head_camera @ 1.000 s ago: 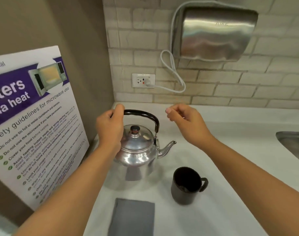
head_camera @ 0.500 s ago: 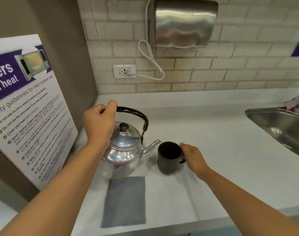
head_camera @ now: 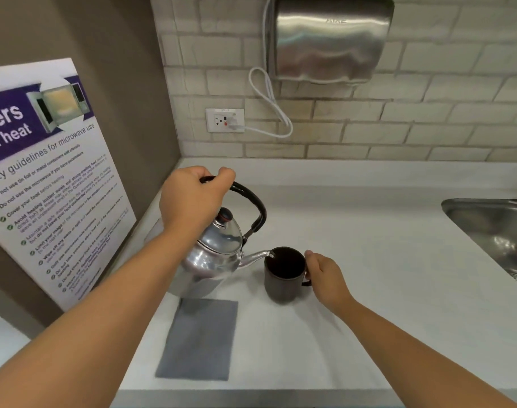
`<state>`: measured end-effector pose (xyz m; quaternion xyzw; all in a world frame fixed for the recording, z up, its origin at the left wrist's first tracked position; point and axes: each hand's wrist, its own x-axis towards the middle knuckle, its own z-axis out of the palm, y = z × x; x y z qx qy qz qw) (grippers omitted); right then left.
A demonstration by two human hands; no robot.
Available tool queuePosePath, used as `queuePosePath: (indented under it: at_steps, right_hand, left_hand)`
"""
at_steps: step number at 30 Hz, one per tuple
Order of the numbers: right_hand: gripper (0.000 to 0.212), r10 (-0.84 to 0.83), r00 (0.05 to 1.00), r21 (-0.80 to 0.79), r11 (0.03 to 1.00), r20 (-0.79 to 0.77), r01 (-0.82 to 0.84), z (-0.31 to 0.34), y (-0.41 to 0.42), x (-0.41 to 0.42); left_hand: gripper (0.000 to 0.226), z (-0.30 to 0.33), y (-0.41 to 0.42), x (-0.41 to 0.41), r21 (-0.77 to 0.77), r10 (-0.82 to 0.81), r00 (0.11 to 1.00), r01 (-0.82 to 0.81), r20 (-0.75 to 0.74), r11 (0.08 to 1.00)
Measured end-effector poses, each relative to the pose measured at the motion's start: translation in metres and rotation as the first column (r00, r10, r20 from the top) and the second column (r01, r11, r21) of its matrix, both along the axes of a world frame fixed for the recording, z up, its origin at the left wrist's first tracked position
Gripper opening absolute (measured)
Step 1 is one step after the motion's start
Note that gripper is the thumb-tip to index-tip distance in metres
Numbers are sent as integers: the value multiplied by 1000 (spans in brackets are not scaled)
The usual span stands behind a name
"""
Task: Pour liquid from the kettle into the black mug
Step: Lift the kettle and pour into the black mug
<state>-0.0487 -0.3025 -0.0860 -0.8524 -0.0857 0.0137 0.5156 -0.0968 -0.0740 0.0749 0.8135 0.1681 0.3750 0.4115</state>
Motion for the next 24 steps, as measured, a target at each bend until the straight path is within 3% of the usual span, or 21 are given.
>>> queuePosePath:
  at_steps: [24]
  right_hand:
    - [49, 43, 999, -27, 999, 11, -43, -2, -3, 3]
  left_hand:
    - [42, 43, -28, 13, 398, -32, 988, 90, -148, 913]
